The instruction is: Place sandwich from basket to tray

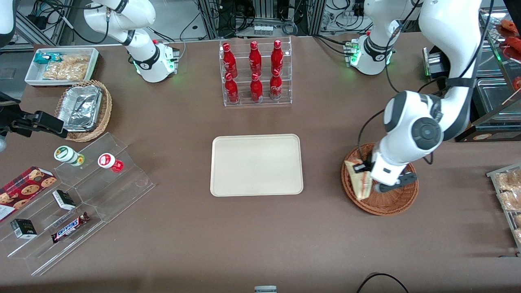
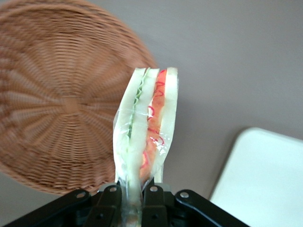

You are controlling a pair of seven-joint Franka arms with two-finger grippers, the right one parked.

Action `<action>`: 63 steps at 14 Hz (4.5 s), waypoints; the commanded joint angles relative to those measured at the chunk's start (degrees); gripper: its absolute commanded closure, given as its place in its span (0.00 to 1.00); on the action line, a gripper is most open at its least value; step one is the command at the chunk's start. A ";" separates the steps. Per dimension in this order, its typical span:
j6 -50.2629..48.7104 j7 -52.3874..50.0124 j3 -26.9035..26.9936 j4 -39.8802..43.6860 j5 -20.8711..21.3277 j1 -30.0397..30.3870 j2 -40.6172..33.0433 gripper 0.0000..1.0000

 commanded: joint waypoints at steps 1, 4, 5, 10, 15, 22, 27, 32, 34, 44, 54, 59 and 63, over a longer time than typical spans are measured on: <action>-4.71 -0.44 -5.19 10.79 5.35 -2.12 7.72 0.87; -5.07 -6.77 -5.29 15.90 7.22 -8.62 12.56 0.88; -5.07 -7.74 -5.29 17.30 7.22 -10.21 13.79 0.88; -4.46 -15.47 -5.29 23.54 7.13 -18.39 19.16 0.88; -2.35 -25.04 -4.94 29.53 10.19 -25.78 25.66 0.89; -1.56 -31.31 -5.03 34.02 15.31 -28.69 30.42 0.89; -0.59 -31.22 -5.03 33.49 15.31 -28.78 31.03 0.56; -1.73 -31.39 -5.12 33.23 15.05 -28.69 28.15 0.00; -6.97 -31.74 -4.94 33.31 15.31 -28.51 25.16 0.00; -18.17 -22.30 -3.10 22.88 11.20 -15.18 9.35 0.00; -22.89 8.74 -2.92 5.27 4.23 4.17 -10.18 0.00; -28.09 22.62 -0.74 5.62 -0.07 8.66 -15.80 0.00; -31.25 32.23 5.68 5.63 0.19 8.14 -20.02 0.00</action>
